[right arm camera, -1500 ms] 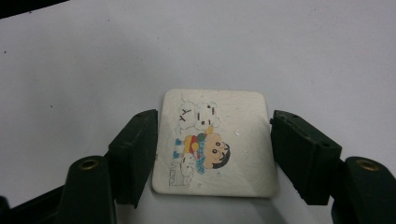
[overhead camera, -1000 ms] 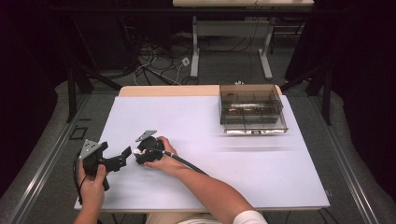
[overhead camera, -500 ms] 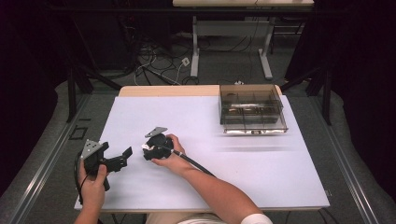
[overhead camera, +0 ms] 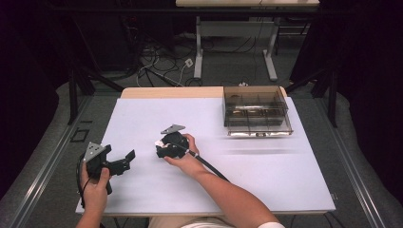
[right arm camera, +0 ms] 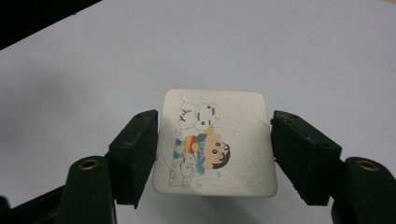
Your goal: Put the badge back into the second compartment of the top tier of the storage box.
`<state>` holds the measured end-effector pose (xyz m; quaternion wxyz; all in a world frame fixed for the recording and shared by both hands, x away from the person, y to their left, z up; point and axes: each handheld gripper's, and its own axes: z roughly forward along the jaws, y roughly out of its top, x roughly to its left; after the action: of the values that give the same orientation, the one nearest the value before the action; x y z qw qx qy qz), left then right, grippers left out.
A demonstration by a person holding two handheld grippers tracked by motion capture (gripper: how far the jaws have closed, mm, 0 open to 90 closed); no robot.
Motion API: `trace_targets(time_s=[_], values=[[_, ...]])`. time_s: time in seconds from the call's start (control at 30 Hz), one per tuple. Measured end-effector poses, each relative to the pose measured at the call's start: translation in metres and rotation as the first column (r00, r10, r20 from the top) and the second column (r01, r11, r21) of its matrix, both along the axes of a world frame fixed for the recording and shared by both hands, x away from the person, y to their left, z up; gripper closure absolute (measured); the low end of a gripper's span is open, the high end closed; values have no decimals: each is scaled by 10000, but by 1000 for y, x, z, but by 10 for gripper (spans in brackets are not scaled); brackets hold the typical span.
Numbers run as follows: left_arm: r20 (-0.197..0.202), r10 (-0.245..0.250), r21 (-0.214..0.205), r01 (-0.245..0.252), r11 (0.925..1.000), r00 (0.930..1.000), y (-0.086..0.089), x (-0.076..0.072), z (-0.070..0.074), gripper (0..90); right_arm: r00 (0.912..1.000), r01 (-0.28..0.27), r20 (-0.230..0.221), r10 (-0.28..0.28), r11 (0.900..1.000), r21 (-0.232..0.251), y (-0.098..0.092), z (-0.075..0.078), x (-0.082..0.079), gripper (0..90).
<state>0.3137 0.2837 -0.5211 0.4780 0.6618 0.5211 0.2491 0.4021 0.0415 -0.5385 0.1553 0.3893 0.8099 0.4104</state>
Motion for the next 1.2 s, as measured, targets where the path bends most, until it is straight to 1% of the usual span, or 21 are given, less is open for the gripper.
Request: trace_targets(time_s=[0.03,0.07,0.1,0.17,0.2,0.23,0.27,0.3,0.33,0.4,0.43,0.47,0.53,0.57,0.6,0.67,0.73,0.77,0.87,1.17,1.2], values=[[4,2,5,-2,10000,10000,0,0,0,7,9999,60,-97,-60,10000,21,-2,1,-2,327],[3,-3,6,3,10000,10000,0,0,0,7,9999,96,62,-97,9998,172,-2,1,-2,327],[7,-5,19,5,10000,10000,0,0,0,7,9999,40,139,-42,10000,86,-4,2,-3,327],[15,20,-5,-20,10000,10000,0,0,0,7,10000,23,21,-23,10000,-28,-7,4,-5,327],[21,7,11,-7,10000,10000,-1,0,0,7,10000,37,-18,-37,10000,-11,-8,5,-7,326],[8,0,20,0,10000,10000,-1,0,0,7,9999,55,155,-56,10000,83,-9,5,-7,326],[6,1,10,-1,10000,10000,-1,0,-1,7,10000,58,65,-58,10000,-48,-11,7,-8,326],[1,-6,19,6,10000,10000,-1,0,-1,7,10000,56,35,-56,10000,-47,-13,9,-9,327],[-4,-16,41,16,10000,10000,-1,0,-1,7,9999,134,92,-135,9999,76,-14,9,-10,327],[-9,-32,80,32,10000,10000,-1,0,0,7,9997,171,176,-173,9998,90,-18,13,-10,327],[-7,-36,82,36,10000,10000,-1,0,0,7,9998,182,32,-182,9998,21,-20,15,-11,327],[0,-34,90,34,10000,10000,-1,0,0,7,9995,262,181,-263,9996,62,-22,16,-11,327],[5,-32,110,32,9999,10000,-2,0,0,7,9991,366,225,-368,9993,117,-27,20,-12,327],[7,-32,110,32,9999,10000,-2,0,0,7,9990,404,206,-405,9992,58,-29,22,-12,326],[9,-31,112,31,9999,10000,-2,0,0,7,9988,483,58,-484,9988,45,-31,24,-13,327],[12,-46,115,46,9999,10000,-2,0,0,7,9987,491,97,-490,9988,-25,-36,28,-12,327],[6,-45,126,45,9999,10000,-2,0,0,7,9983,586,46,-587,9982,113,-41,30,-13,326],[6,-50,130,50,9999,10000,-3,0,-1,7,9982,591,71,-591,9982,52,-44,32,-13,327],[28,-35,130,34,9999,10000,-3,0,0,7,9978,656,86,-657,9978,102,-51,38,-13,326],[53,-72,218,71,9997,10000,-3,0,-1,9,9959,818,368,-825,9965,197,-72,49,-17,326],[53,-70,213,69,9997,10000,-4,0,-1,10,9962,802,324,-807,9967,156,-75,50,-18,327]])
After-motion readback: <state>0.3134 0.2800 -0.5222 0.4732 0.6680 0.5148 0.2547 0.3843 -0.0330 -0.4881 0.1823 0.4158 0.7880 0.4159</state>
